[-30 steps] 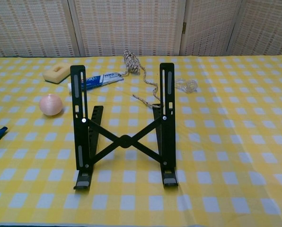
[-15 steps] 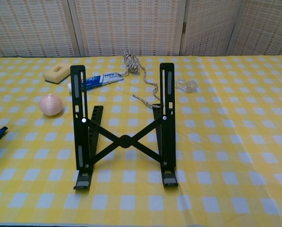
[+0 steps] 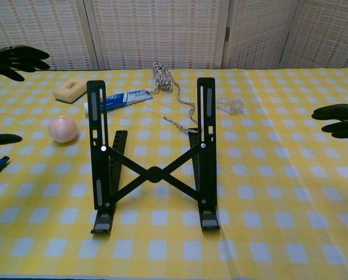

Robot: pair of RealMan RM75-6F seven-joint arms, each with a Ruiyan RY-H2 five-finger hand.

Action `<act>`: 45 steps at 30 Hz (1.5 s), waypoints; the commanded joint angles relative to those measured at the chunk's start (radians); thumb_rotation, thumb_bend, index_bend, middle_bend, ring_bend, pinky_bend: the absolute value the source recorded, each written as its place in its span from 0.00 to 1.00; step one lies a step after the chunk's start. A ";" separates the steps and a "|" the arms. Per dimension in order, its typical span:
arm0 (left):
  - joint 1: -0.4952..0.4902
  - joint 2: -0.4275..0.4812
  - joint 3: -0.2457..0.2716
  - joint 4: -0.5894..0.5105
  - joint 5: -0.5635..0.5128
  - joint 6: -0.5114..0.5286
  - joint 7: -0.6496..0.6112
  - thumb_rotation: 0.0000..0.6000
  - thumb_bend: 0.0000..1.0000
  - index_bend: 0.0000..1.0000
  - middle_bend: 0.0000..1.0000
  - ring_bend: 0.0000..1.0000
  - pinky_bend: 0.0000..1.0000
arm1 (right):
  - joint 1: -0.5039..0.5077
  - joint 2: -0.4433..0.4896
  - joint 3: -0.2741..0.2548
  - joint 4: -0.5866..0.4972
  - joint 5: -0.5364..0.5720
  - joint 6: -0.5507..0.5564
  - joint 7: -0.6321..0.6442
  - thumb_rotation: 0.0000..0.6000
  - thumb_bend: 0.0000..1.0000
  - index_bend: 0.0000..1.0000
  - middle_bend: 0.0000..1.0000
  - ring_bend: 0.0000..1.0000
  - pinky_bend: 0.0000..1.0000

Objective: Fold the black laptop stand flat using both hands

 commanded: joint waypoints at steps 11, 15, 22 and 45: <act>-0.095 -0.129 -0.021 -0.011 -0.044 -0.095 0.116 1.00 0.19 0.00 0.03 0.05 0.15 | 0.114 -0.087 0.029 0.052 0.047 -0.098 0.164 1.00 0.17 0.00 0.00 0.03 0.00; -0.106 -0.172 -0.031 -0.006 -0.066 -0.091 0.141 1.00 0.19 0.00 0.00 0.03 0.15 | 0.150 -0.131 0.046 0.087 0.065 -0.119 0.244 1.00 0.17 0.00 0.00 0.02 0.00; -0.119 -0.229 -0.055 0.009 -0.071 -0.050 0.177 1.00 0.19 0.00 0.00 0.01 0.13 | 0.197 -0.183 0.055 0.132 0.077 -0.150 0.280 1.00 0.17 0.00 0.00 0.01 0.00; -0.074 -0.072 -0.011 -0.007 -0.169 -0.078 -0.156 1.00 0.19 0.00 0.00 0.05 0.15 | 0.353 -0.325 0.098 0.260 0.056 -0.153 0.494 1.00 0.17 0.00 0.02 0.03 0.00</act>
